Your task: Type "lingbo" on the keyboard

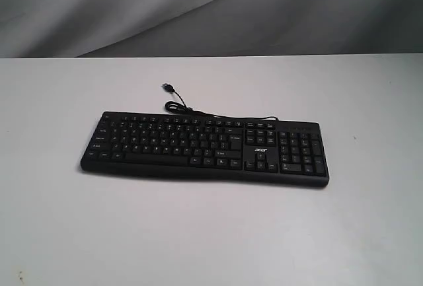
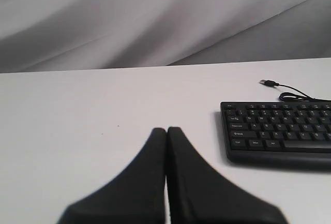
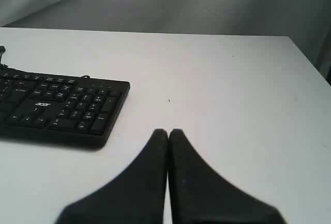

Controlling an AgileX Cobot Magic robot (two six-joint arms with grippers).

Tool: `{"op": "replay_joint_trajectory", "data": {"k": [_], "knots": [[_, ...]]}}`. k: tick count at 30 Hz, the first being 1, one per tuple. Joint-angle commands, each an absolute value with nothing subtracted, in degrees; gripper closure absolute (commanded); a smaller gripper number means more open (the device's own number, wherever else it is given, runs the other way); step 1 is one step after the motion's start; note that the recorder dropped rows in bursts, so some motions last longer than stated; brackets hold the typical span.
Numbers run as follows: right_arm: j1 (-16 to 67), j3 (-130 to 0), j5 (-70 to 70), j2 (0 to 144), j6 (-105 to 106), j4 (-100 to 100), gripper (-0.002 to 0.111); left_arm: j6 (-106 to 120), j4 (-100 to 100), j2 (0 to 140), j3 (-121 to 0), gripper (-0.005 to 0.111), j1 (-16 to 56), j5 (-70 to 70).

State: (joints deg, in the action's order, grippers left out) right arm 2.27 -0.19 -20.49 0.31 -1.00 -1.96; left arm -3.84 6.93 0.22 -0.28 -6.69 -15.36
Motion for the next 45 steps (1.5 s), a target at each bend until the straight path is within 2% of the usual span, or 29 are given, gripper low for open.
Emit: {"op": "replay_joint_trajectory", "data": {"k": [1, 6, 8, 11, 17, 20, 22, 29, 35, 39, 45], "knots": [[1.8, 0.0, -19.6, 0.0, -0.9, -1.9, 0.108, -4.0, 6.7, 0.0, 0.0, 0.106, -6.4, -15.0], [1.8, 0.0, -19.1, 0.0, 0.0, -2.4, 0.108, -4.0, 6.7, 0.0, 0.0, 0.106, -6.4, -15.0], [1.8, 0.0, -11.6, 0.0, 0.0, -5.0, 0.108, -4.0, 6.7, 0.0, 0.0, 0.106, -6.4, -15.0], [1.8, 0.0, 10.1, 0.0, 0.0, -4.1, 0.108, -4.0, 6.7, 0.0, 0.0, 0.106, -6.4, -15.0], [1.8, 0.0, 22.8, 0.0, -1.7, -3.4, 0.108, -4.0, 6.7, 0.0, 0.0, 0.106, -6.4, -15.0], [1.8, 0.0, 30.5, 0.0, -15.3, -4.1, 0.108, -4.0, 6.7, 0.0, 0.0, 0.106, -6.4, -15.0], [1.8, -3.0, 26.7, 3.0, -17.3, -3.4, 0.108, -4.0, 6.7, 0.0, 0.0, 0.106, -6.4, -15.0], [2.6, -27.4, 4.2, 36.3, -19.8, -9.0, 0.108, -4.0, 6.7, 0.0, 0.0, 0.106, -6.4, -15.0], [7.6, -51.7, -17.9, 65.9, -14.0, -14.8, 0.108, -4.0, 6.7, 0.0, 0.0, 0.106, -6.4, -15.0], [12.3, -66.1, -26.6, 82.6, 1.3, -9.1, 0.108, -4.0, 6.7, 0.0, 0.0, 0.106, -6.4, -15.0], [17.3, -80.1, -35.3, 100.6, 40.6, 23.2, 0.108, -4.0, 6.7, 0.0, 0.0, 0.106, -6.4, -15.0]]}}
